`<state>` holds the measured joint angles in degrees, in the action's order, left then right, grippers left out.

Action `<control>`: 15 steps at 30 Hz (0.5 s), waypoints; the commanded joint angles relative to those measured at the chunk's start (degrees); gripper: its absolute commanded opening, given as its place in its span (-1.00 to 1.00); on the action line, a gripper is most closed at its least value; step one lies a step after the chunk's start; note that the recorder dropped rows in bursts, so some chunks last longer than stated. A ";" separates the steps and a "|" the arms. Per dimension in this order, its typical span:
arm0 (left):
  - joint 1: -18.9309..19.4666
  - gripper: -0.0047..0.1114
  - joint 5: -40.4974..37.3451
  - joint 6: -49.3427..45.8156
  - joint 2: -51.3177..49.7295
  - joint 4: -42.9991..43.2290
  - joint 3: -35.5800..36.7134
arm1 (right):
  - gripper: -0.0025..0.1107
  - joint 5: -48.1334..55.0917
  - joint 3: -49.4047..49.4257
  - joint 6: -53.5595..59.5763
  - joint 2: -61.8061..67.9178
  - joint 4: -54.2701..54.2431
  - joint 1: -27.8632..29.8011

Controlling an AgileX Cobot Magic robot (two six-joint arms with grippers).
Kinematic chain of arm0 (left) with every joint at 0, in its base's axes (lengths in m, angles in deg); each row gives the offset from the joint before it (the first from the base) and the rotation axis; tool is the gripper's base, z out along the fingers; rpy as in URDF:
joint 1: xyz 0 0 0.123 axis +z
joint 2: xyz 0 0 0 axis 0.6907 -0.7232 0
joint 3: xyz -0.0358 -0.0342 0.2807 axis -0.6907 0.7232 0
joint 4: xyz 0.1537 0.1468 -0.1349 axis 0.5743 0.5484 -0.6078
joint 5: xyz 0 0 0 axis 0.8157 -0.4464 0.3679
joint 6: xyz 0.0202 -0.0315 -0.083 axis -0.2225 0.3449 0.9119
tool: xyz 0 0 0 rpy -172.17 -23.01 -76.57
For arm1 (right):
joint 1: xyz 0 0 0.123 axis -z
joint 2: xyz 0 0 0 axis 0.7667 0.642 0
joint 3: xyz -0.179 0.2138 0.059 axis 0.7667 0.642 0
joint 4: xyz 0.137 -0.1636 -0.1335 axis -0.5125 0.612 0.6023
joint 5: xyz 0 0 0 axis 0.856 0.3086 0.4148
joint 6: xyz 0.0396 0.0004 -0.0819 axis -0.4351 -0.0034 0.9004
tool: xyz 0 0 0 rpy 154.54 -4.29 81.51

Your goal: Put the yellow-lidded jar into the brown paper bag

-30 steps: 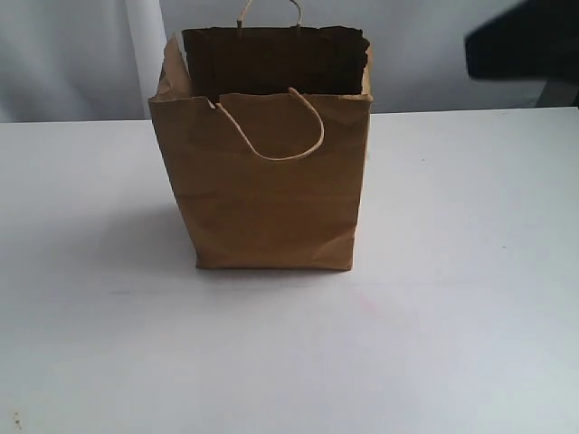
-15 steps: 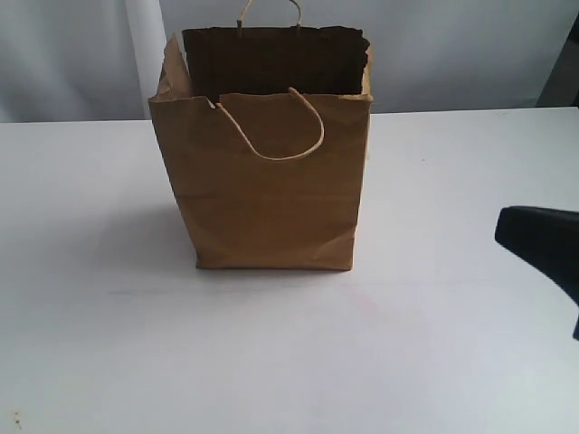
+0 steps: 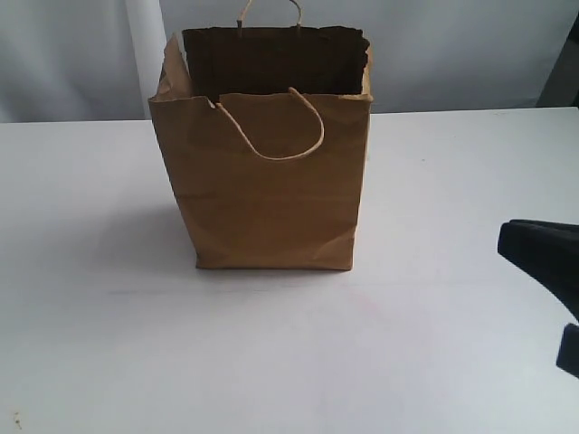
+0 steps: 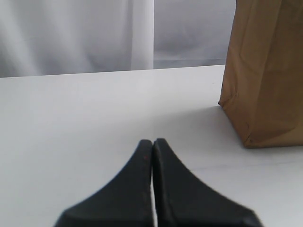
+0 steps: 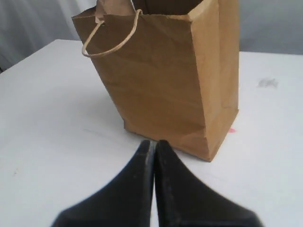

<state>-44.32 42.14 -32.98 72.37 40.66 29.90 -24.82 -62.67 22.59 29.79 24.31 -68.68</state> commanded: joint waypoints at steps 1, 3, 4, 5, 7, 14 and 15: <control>-0.28 -0.90 0.54 0.22 -0.17 -0.22 -0.13 | -0.96 -4.14 1.07 0.56 -2.71 7.42 1.69; -0.28 -0.90 0.54 0.22 -0.17 -0.22 -0.13 | -0.96 -6.90 2.89 0.56 -5.35 7.75 4.67; -0.28 -0.90 0.54 0.22 -0.17 -0.22 -0.13 | -0.96 -8.69 3.89 0.56 -6.82 7.75 6.25; -0.28 -0.90 0.54 0.22 -0.17 -0.22 -0.13 | -0.96 -10.52 5.56 0.56 -8.28 7.79 7.73; -0.28 -0.90 0.54 0.22 -0.17 -0.22 -0.13 | -0.96 -13.53 8.00 0.56 -10.84 7.79 9.99; -0.28 -0.90 0.54 0.22 -0.17 -0.22 -0.13 | -0.96 -18.27 18.67 1.04 -20.72 7.79 14.02; -0.28 -0.90 0.54 0.22 -0.17 -0.22 -0.13 | -0.96 -18.69 20.04 1.04 -22.09 7.79 14.14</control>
<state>-44.32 42.14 -32.98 72.37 40.66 29.90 -41.38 -46.17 23.06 10.97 31.31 -55.56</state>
